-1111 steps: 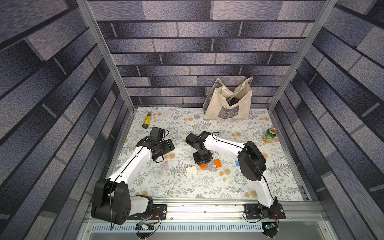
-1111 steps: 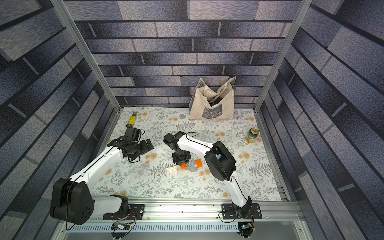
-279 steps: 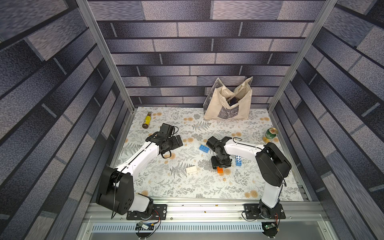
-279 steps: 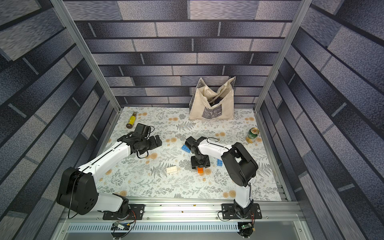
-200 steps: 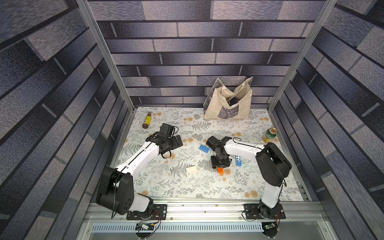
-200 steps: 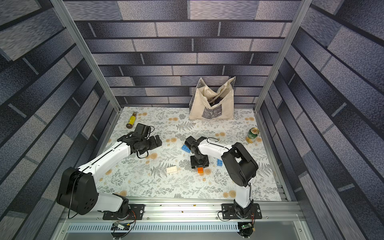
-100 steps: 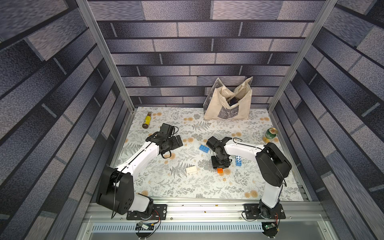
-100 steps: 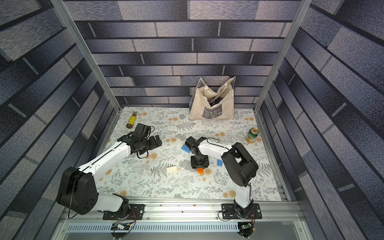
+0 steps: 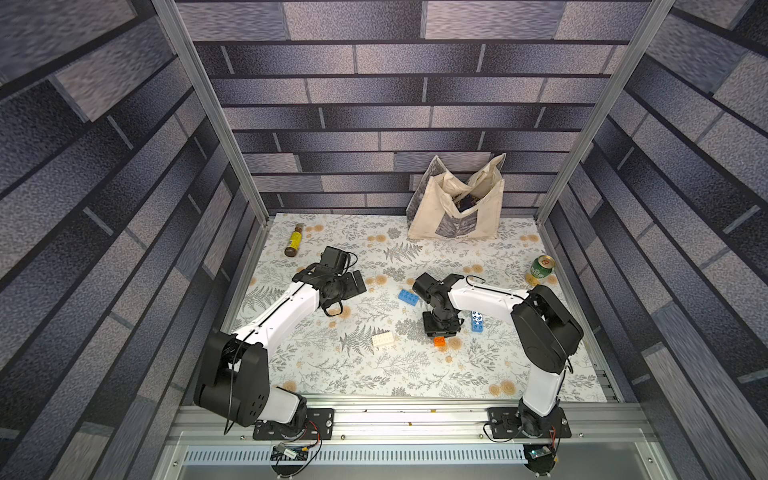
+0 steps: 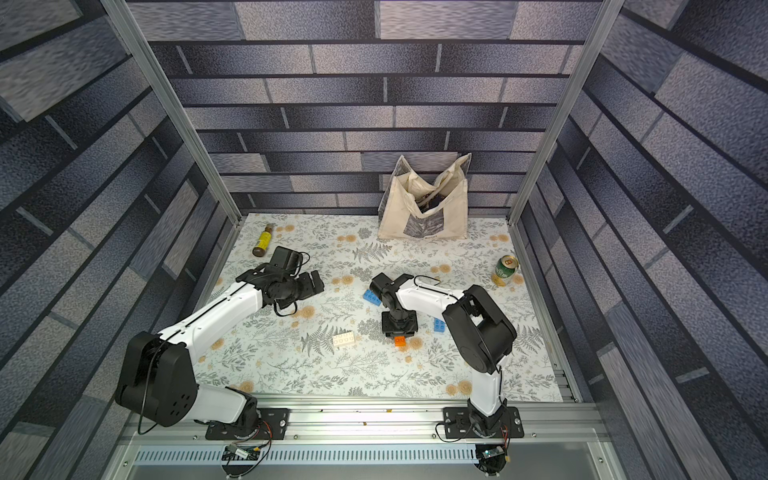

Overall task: Assemble a rectangle with lego
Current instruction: Place the lego brick at the center of the board.

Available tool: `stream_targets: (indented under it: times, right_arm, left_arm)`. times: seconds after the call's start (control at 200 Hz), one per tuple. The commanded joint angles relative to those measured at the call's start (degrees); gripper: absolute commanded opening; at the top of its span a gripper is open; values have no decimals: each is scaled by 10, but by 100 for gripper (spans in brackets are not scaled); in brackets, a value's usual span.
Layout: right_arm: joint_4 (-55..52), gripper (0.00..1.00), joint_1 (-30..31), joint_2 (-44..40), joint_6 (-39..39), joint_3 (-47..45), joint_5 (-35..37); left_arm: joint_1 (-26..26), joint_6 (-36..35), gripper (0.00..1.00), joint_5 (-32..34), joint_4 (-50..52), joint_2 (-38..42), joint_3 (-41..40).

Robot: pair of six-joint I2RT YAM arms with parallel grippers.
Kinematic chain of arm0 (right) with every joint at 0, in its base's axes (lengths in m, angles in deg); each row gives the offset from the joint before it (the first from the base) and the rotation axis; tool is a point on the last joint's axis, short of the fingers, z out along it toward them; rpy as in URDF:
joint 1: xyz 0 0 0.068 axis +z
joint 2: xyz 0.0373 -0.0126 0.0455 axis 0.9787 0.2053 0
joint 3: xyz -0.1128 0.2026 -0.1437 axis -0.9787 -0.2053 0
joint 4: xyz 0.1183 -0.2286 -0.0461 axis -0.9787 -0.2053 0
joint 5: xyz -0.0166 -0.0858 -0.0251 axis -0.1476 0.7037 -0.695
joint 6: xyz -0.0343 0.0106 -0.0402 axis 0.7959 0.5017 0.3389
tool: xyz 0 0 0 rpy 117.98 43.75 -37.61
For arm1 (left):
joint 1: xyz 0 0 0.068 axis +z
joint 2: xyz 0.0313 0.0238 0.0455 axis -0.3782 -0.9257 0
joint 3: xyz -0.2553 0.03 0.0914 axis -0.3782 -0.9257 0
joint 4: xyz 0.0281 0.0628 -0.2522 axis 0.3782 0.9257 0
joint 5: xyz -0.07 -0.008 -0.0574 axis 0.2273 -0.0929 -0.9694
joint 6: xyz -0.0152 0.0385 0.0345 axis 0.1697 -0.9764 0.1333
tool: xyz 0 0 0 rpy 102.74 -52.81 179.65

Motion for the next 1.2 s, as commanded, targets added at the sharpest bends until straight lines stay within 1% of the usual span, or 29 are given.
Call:
stream_targets:
  times: [0.0, 0.11, 0.346, 0.471, 0.561, 0.621, 0.736, 0.817, 0.967, 1.072, 1.147, 1.162, 1.177, 1.197]
  right_arm:
    - [-5, 41, -3, 9, -8, 2, 0]
    - [-7, 42, -2, 11, -7, 4, 2]
    - [-9, 60, -2, 4, -3, 10, 1]
    - [-21, 68, -2, -6, -2, 32, -1]
    - [-42, 70, 0, -18, -7, 58, 5]
    - [-68, 71, 3, -30, -17, 82, 21]
    - [-116, 73, 18, -46, -51, 124, 51]
    - [-131, 76, 36, -49, -79, 147, 49]
    - [-141, 80, 88, -22, -115, 199, 33]
    - [-147, 83, 125, 20, -122, 255, 23]
    - [-166, 86, 141, 59, -120, 301, 21]
    - [-168, 88, 143, 66, -120, 308, 21]
    - [-168, 94, 146, 72, -120, 314, 19]
    - [-168, 98, 150, 81, -119, 322, 15]
  left_arm:
    - [-2, -8, 100, 10, 17, -5, 24]
    - [-2, -8, 100, 9, 17, -7, 25]
    - [-1, -8, 100, 11, 17, -2, 21]
    - [-1, -8, 100, 16, 19, 2, 21]
    - [-1, -8, 100, 21, 25, 7, 20]
    - [2, -8, 100, 26, 28, 14, 17]
    - [10, -1, 100, 33, 26, 31, 5]
    - [17, 4, 100, 40, 25, 45, -2]
    - [33, 6, 100, 51, 35, 72, -8]
    - [53, 3, 100, 53, 52, 89, -11]
    - [71, 1, 100, 52, 65, 105, -18]
    - [75, 0, 100, 53, 68, 109, -20]
    - [80, 0, 100, 53, 70, 113, -21]
    - [86, 1, 100, 52, 75, 119, -23]
